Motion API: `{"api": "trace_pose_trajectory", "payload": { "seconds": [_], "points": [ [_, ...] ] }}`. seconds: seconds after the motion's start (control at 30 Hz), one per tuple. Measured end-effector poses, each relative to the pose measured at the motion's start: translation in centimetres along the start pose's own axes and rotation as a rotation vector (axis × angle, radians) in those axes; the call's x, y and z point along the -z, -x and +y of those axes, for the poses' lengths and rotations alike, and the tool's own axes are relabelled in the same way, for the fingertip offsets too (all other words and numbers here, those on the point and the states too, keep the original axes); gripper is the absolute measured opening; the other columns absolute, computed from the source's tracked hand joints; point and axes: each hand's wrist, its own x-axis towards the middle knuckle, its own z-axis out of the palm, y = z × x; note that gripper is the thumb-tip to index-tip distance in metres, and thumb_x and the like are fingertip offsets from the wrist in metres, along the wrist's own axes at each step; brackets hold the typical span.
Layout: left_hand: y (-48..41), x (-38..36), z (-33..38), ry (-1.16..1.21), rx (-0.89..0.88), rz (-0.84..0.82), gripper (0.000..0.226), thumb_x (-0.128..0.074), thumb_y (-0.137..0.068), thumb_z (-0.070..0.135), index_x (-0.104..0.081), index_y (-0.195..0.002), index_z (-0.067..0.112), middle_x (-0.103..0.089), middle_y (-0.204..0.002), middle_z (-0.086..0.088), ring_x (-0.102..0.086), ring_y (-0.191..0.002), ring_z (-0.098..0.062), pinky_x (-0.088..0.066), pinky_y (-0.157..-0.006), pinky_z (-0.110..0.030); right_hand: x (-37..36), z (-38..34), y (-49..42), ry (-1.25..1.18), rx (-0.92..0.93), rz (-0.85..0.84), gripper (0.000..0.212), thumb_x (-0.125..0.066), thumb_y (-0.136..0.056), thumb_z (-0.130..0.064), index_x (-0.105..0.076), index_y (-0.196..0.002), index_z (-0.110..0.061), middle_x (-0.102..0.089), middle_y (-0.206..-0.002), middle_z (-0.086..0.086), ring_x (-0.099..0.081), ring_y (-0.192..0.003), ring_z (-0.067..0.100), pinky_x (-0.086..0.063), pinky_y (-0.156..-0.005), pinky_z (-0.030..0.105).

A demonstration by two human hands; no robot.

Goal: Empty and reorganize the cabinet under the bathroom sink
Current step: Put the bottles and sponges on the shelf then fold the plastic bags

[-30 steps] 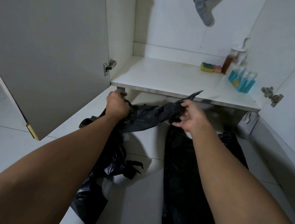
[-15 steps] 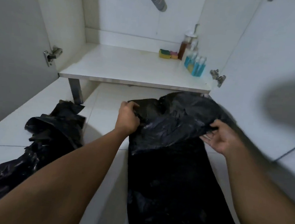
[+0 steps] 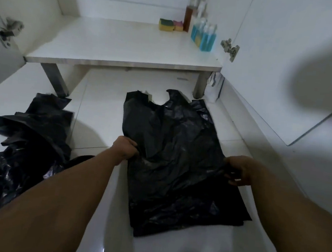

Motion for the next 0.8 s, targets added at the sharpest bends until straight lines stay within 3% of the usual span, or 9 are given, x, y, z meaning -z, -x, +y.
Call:
{"api": "trace_pose_trajectory", "payload": {
  "seconds": [0.07,0.13,0.27,0.37,0.5,0.57,0.63,0.7,0.8],
  "points": [
    [0.6,0.1,0.5,0.012,0.071,-0.126,0.028,-0.080,-0.074,0.008,-0.067,-0.098,0.001,-0.069,-0.102,-0.019,-0.065,-0.079,-0.027,-0.059,-0.070,-0.041,1.5,0.4,0.8,0.231,-0.036,-0.051,0.011,-0.061,-0.088,-0.020,-0.062,-0.085,-0.009,-0.062,-0.075,0.006,-0.059,-0.066,0.020,-0.056,-0.061,0.033],
    [1.3,0.1,0.8,-0.023,0.150,-0.245,0.029,-0.080,-0.079,0.019,-0.060,-0.097,0.008,-0.066,-0.099,-0.016,-0.066,-0.084,-0.028,-0.057,-0.063,-0.038,2.4,0.7,2.1,0.414,-0.064,-0.117,0.016,-0.056,-0.095,-0.014,-0.060,-0.082,-0.005,-0.059,-0.081,0.009,-0.056,-0.068,0.020,-0.053,-0.043,0.026],
    [1.3,-1.3,0.0,-0.083,0.149,-0.208,0.020,-0.075,-0.084,0.013,-0.060,-0.095,0.004,-0.063,-0.093,-0.017,-0.062,-0.079,-0.029,-0.057,-0.064,-0.038,1.5,1.1,2.2,0.596,-0.075,-0.133,0.017,-0.051,-0.098,-0.017,-0.057,-0.090,-0.004,-0.056,-0.091,0.011,-0.055,-0.072,0.022,-0.047,-0.033,0.020],
    [1.0,-1.6,-0.5,-0.123,0.087,-0.131,0.023,-0.067,-0.087,0.006,-0.064,-0.109,0.000,-0.064,-0.107,-0.023,-0.065,-0.089,-0.036,-0.060,-0.069,-0.047,0.3,1.6,0.9,0.752,-0.115,-0.173,0.022,-0.048,-0.099,-0.014,-0.057,-0.113,0.000,-0.056,-0.098,0.012,-0.055,-0.076,0.022,-0.054,-0.053,0.029],
    [1.0,-1.2,-0.6,-0.228,0.070,-0.169,0.024,-0.063,-0.088,0.003,-0.062,-0.112,-0.001,-0.061,-0.113,-0.023,-0.064,-0.097,-0.038,-0.059,-0.080,-0.051,-0.1,1.8,0.7,0.969,-0.172,-0.254,0.028,-0.052,-0.097,-0.012,-0.059,-0.121,0.001,-0.055,-0.125,0.017,-0.056,-0.110,0.029,-0.042,-0.106,0.036],
    [1.2,-1.2,-0.5,-0.262,0.077,-0.196,0.027,-0.067,-0.088,0.005,-0.063,-0.114,0.000,-0.063,-0.115,-0.021,-0.065,-0.095,-0.034,-0.060,-0.075,-0.045,-0.1,1.6,0.0,1.016,-0.208,-0.264,0.028,-0.057,-0.096,-0.015,-0.059,-0.120,-0.001,-0.058,-0.116,0.012,-0.058,-0.102,0.023,-0.047,-0.101,0.030],
    [0.9,-1.1,-0.6,-0.393,0.011,-0.176,0.040,-0.077,-0.082,0.024,-0.065,-0.116,0.005,-0.064,-0.118,-0.015,-0.064,-0.100,-0.032,-0.058,-0.080,-0.043,0.4,1.0,-1.4,0.970,-0.163,-0.146,0.050,-0.068,-0.088,-0.020,-0.053,-0.131,-0.001,-0.054,-0.128,0.015,-0.058,-0.103,0.026,-0.054,-0.091,0.030],
    [0.4,-1.0,-0.7,-0.578,-0.066,-0.100,0.070,-0.078,-0.070,0.058,-0.064,-0.119,0.009,-0.058,-0.125,-0.013,-0.052,-0.117,-0.034,-0.049,-0.097,-0.044,0.6,0.0,-2.7,0.834,-0.024,0.087,0.062,-0.072,-0.077,-0.018,-0.050,-0.133,-0.001,-0.051,-0.134,0.020,-0.060,-0.098,0.030,-0.058,-0.079,0.031],
    [0.5,-0.9,-0.4,-0.677,-0.157,0.082,0.090,-0.067,-0.057,0.082,-0.060,-0.120,0.018,-0.046,-0.130,-0.014,-0.039,-0.124,-0.036,-0.040,-0.099,-0.051,-1.3,-1.9,-2.7,0.786,0.258,0.347,0.059,-0.070,-0.071,-0.024,-0.052,-0.125,-0.007,-0.055,-0.126,0.016,-0.058,-0.110,0.036,-0.051,-0.092,0.047]
  ]
}}
